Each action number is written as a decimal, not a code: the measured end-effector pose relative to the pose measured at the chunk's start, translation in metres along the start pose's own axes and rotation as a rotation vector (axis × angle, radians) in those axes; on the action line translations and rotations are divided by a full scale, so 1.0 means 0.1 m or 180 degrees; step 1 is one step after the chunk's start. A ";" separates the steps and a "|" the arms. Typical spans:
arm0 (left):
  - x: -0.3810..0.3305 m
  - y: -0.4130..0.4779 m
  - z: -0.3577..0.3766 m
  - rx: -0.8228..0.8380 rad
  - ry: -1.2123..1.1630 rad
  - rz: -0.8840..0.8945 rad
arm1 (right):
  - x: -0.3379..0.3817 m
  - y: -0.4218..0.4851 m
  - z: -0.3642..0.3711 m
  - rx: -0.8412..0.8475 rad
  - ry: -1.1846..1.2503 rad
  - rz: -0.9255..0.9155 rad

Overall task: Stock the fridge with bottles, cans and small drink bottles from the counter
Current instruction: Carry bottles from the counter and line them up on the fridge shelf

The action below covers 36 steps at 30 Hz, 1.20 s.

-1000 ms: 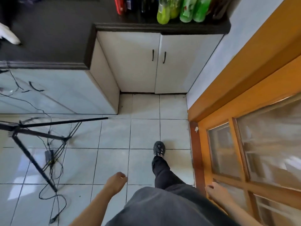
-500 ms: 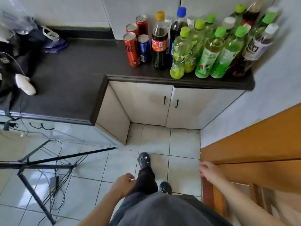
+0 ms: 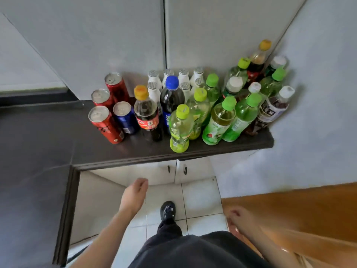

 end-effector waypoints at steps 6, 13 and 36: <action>-0.85 0.47 -0.42 -0.0880 -0.0785 0.0449 | 1.48 0.15 -0.46 -0.0385 0.0929 -0.0771; -1.41 0.31 -1.01 -0.1974 -0.1273 0.0966 | 2.86 -0.54 -1.29 -0.1762 0.1081 -0.3010; -1.93 0.02 -1.28 -0.2411 -0.1176 0.1159 | 3.35 -0.49 -1.18 -0.1464 0.0406 -0.4067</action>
Point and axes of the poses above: each hand's wrist, its own y-axis towards the middle knuckle, its own z-axis out of the palm, x = y × z, the point moved 9 cm from there along y, towards the middle knuckle, and after that the axes turned 10 degrees about -x, right-handed, at the moved point
